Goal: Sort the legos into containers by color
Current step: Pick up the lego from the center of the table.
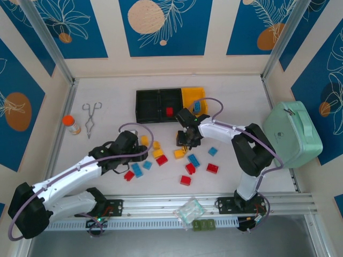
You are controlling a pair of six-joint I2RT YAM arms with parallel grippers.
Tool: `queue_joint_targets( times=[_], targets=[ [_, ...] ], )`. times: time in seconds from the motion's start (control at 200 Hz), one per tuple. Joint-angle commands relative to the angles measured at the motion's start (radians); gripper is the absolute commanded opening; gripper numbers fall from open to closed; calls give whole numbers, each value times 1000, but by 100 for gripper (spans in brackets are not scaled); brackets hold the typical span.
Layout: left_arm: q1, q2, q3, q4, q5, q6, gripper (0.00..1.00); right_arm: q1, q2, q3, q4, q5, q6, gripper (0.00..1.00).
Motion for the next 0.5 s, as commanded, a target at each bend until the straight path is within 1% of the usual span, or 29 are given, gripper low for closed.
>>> queue_joint_targets(
  times=[0.0,0.24,0.495],
  targets=[
    [8,-20,-21,4,-17,-24,58,11,24,39,-38,24,-15,36],
    [7,-13,-36,23,-19,-32,57,18,28,56,-54,46,-29,20],
    [10,-6,-34,42,-22,-33,57,27,-38,96,-107,73,-53,18]
  ],
)
